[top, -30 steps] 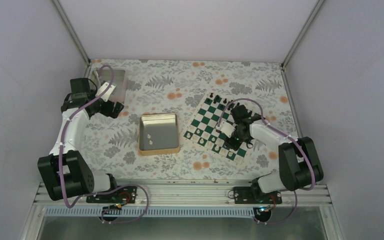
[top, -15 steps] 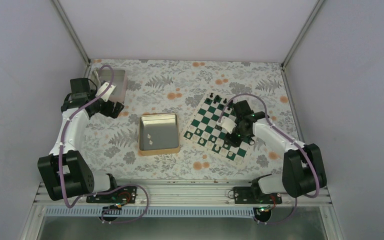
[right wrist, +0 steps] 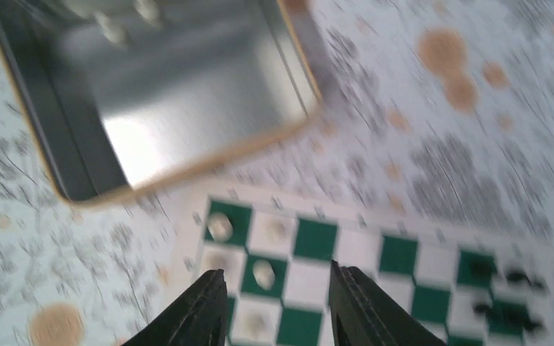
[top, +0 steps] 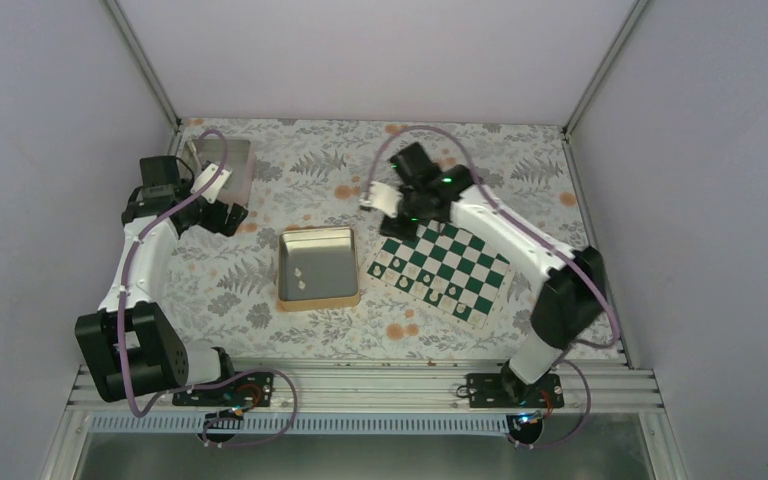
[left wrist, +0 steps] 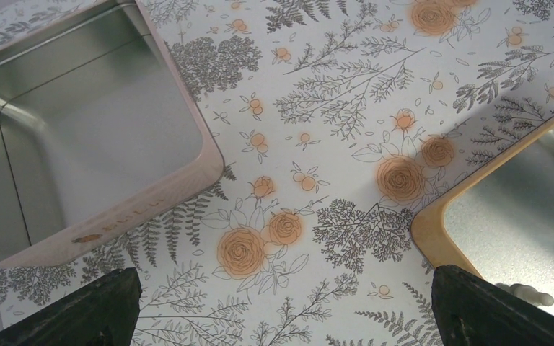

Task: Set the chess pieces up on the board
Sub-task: Pick up the chess piece from the storage box.

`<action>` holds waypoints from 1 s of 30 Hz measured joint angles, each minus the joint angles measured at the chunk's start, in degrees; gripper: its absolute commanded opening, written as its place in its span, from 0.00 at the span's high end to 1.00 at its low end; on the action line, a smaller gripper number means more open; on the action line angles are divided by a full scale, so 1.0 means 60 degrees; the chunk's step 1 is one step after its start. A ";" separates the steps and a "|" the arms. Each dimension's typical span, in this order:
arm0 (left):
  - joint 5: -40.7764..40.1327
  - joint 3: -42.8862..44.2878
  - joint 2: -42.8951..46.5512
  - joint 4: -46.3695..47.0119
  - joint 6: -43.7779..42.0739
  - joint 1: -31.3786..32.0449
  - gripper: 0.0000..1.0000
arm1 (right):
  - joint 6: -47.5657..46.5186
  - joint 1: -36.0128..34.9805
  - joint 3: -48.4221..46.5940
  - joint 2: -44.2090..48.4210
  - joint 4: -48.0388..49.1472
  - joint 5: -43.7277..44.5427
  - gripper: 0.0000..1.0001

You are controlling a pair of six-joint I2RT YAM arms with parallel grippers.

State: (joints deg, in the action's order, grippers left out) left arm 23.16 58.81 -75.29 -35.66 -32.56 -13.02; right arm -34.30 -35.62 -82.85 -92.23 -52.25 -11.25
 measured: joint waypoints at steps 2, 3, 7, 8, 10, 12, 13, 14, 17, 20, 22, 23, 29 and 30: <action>0.0004 0.0000 0.0033 0.0000 0.0000 0.0000 0.00 | 0.0044 -0.0678 -0.0718 -0.0794 0.0015 -0.0062 0.64; 0.0004 0.0000 0.0047 0.0000 0.0000 0.0000 0.00 | 0.0080 -0.1082 -0.1089 -0.1286 0.0055 -0.0091 0.64; 0.0000 0.0000 0.0076 0.0004 0.0004 0.0000 0.00 | 0.0262 -0.2178 -0.1916 -0.2809 0.0368 -0.0317 0.67; 0.0000 0.0000 0.0076 0.0007 0.0004 0.0000 0.00 | 0.0288 -0.2339 -0.2044 -0.3071 0.0441 -0.0368 0.67; -0.0007 0.0000 0.0076 0.0018 0.0004 0.0000 0.00 | 0.0379 -0.2681 -0.2422 -0.3679 0.0608 -0.0503 0.67; -0.0018 0.0000 0.0076 0.0047 0.0004 0.0000 0.00 | 0.0474 -0.2976 -0.2900 -0.4295 0.0765 -0.0616 0.67; -0.0022 0.0000 0.0076 0.0055 0.0004 0.0000 0.00 | 0.0484 -0.3075 -0.3049 -0.4528 0.0845 -0.0670 0.66; -0.0029 0.0000 0.0076 0.0062 0.0004 0.0000 0.00 | 0.0495 -0.3166 -0.3206 -0.4739 0.0863 -0.0714 0.66; -0.0033 0.0000 0.0080 0.0073 0.0004 0.0000 0.00 | 0.0514 -0.3442 -0.3741 -0.5453 0.0867 -0.0863 0.65; -0.0033 0.0000 0.0080 0.0076 0.0004 0.0000 0.00 | 0.0506 -0.3570 -0.4277 -0.6033 0.0739 -0.1035 0.66; -0.0029 0.0000 0.0080 0.0076 0.0004 0.0000 0.00 | 0.0499 -0.3628 -0.4586 -0.6309 0.0627 -0.1126 0.66; -0.0029 0.0000 0.0080 0.0076 0.0004 0.0000 0.00 | 0.0484 -0.3632 -0.4688 -0.6400 0.0576 -0.1177 0.66; -0.0029 0.0000 0.0080 0.0076 0.0000 0.0000 0.00 | 0.0477 -0.3697 -0.4812 -0.6521 0.0317 -0.1271 0.67; -0.0029 0.0000 0.0080 0.0076 0.0000 0.0000 0.00 | 0.0477 -0.3701 -0.4812 -0.6524 0.0273 -0.1268 0.67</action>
State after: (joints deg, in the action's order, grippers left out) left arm 22.98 58.81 -74.81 -35.20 -32.56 -13.02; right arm -31.44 -57.82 -111.72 -131.37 -50.61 -18.85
